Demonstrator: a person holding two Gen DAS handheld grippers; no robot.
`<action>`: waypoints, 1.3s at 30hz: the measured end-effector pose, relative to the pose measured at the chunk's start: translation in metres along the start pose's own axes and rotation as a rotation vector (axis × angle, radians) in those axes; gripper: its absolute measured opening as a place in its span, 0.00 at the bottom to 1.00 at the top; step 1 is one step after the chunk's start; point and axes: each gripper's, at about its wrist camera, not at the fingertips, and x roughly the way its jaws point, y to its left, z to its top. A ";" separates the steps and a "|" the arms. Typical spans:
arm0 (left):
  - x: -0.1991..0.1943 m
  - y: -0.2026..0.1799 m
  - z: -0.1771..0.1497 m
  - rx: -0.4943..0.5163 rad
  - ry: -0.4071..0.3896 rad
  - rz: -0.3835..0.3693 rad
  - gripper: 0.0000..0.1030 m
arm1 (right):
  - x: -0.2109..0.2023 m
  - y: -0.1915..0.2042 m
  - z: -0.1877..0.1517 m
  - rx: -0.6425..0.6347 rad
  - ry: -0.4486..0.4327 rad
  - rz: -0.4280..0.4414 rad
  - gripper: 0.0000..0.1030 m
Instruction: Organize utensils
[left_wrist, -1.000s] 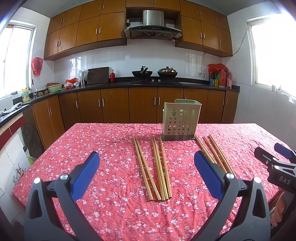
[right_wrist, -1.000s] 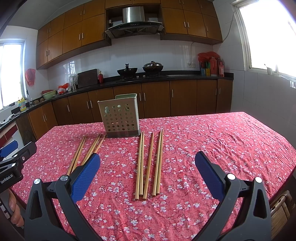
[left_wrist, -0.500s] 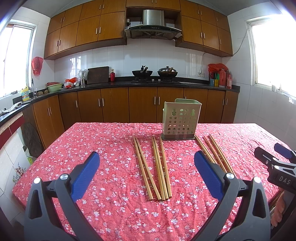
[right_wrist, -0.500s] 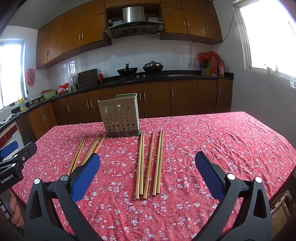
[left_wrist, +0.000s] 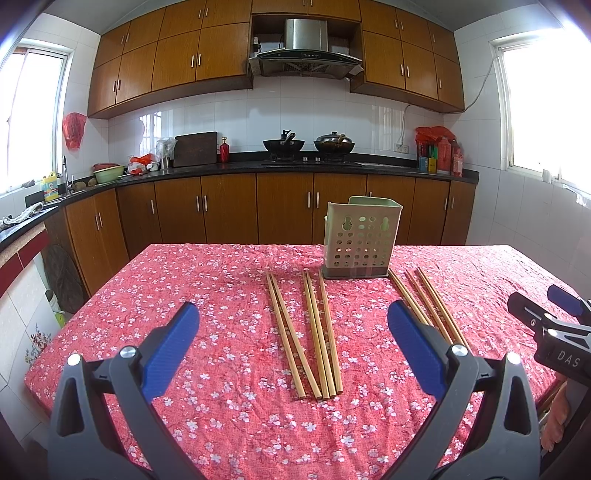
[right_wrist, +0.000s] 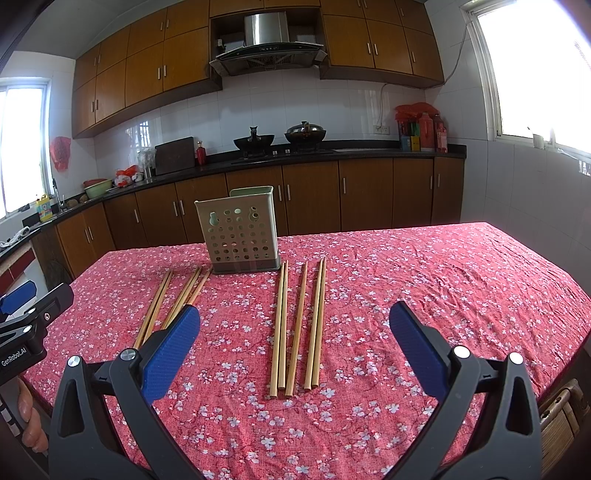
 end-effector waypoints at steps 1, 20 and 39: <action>-0.001 0.001 -0.001 0.000 0.000 0.000 0.96 | 0.000 0.000 0.000 0.000 0.000 0.000 0.98; 0.001 -0.002 -0.010 -0.002 0.007 -0.001 0.96 | -0.001 0.000 0.000 0.002 0.004 -0.002 0.98; 0.074 0.035 -0.015 -0.102 0.238 0.061 0.96 | 0.092 -0.039 -0.004 0.097 0.305 -0.066 0.55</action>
